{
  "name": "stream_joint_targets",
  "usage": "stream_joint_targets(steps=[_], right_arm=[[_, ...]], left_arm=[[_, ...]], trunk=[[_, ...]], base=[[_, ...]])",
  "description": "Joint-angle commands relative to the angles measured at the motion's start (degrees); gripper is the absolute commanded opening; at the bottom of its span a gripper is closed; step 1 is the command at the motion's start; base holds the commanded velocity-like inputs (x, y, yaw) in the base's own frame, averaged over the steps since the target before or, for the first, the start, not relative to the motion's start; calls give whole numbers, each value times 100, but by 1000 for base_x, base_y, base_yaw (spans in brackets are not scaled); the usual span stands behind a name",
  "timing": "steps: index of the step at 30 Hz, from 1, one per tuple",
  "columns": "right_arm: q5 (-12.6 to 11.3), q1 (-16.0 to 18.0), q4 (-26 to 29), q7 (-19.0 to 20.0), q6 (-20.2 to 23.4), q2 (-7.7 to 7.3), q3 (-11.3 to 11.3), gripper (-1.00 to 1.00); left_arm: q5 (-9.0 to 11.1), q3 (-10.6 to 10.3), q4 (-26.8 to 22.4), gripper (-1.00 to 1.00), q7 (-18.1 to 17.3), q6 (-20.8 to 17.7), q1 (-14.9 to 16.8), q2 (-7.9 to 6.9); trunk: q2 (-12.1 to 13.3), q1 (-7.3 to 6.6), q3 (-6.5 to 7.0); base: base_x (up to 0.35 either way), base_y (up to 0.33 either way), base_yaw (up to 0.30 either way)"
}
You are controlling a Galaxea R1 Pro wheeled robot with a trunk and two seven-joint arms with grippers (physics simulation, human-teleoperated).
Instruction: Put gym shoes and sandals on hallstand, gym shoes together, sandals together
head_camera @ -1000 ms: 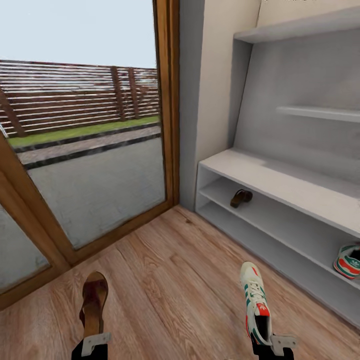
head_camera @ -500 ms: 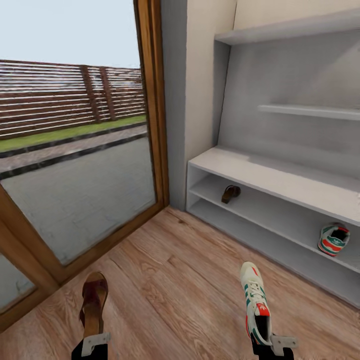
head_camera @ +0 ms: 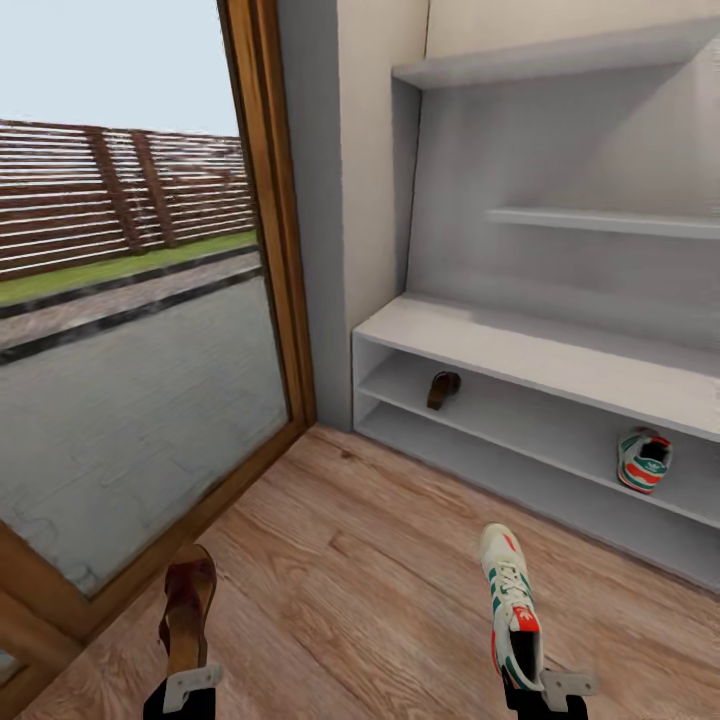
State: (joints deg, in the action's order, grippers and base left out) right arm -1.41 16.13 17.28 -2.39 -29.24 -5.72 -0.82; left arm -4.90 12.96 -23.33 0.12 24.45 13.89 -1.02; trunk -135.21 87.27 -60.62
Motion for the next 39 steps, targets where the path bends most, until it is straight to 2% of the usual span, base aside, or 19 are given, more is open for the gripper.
stream_joint_targets(steps=[1, 24, 39], right_arm=[[-17, 4, -5, 10, -20, 1, -6, -100], [-17, 4, -5, 10, -20, 1, -6, -100], [-17, 4, -5, 10, -20, 1, -6, -100]], left_arm=[[-73, 31, 4, -100, 5, 16, 4, 4], [-73, 31, 5, -100, 5, 23, 4, -3], [-73, 31, 4, -100, 5, 25, 2, -4]], trunk=[[-2, 1, -4], [-2, 1, -4], [-2, 1, -4]], base=[[209, 293, -294], [199, 278, -294], [19, 20, -294]])
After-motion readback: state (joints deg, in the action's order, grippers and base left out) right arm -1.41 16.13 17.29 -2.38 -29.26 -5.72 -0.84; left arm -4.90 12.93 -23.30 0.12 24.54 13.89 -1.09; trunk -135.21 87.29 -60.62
